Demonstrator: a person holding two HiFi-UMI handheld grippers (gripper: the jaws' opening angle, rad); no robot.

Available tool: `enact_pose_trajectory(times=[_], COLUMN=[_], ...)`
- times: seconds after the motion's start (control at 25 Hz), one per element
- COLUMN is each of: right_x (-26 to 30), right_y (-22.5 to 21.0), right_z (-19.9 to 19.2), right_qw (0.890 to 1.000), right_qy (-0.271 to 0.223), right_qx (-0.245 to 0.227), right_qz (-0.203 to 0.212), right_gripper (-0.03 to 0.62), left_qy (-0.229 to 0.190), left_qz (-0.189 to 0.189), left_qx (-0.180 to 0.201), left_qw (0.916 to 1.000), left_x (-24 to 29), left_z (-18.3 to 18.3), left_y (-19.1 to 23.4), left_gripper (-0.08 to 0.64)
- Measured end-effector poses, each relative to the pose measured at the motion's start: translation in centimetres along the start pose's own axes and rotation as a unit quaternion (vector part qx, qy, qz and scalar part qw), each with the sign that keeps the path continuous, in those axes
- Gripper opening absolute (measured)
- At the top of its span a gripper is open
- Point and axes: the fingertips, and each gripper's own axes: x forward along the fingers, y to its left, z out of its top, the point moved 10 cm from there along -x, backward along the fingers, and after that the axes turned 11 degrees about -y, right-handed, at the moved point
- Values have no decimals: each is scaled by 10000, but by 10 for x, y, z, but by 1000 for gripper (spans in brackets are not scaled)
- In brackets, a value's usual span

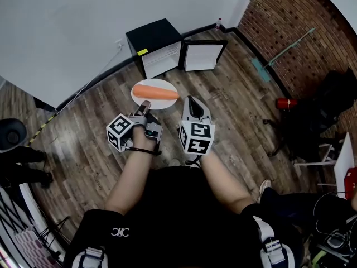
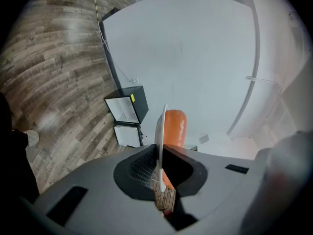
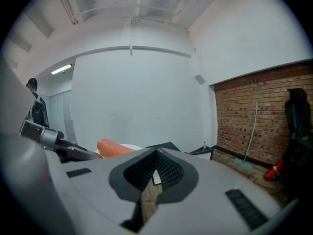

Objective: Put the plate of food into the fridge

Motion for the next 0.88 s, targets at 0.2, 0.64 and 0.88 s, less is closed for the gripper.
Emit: enact_pose_trajectory(times=[0.2,0.64,0.88], right_x=[13,69,129], right_y=[-10,-26,-33], right_z=[-4,-11,-8], right_qw=[9996,9994,9996], right_qy=[152,286,267], right_qx=[12,7,-33], right_qz=[242,195,75], right_gripper=[12,12,12], left_qy=[-44,-67,58], left_qz=[72,188,187], left_qx=[-17,-115,5], left_qw=[10000,9997,9998], left_x=[15,74,139], left_z=[-12,3,18], left_y=[4,4,-9], left_gripper=[28,28,28])
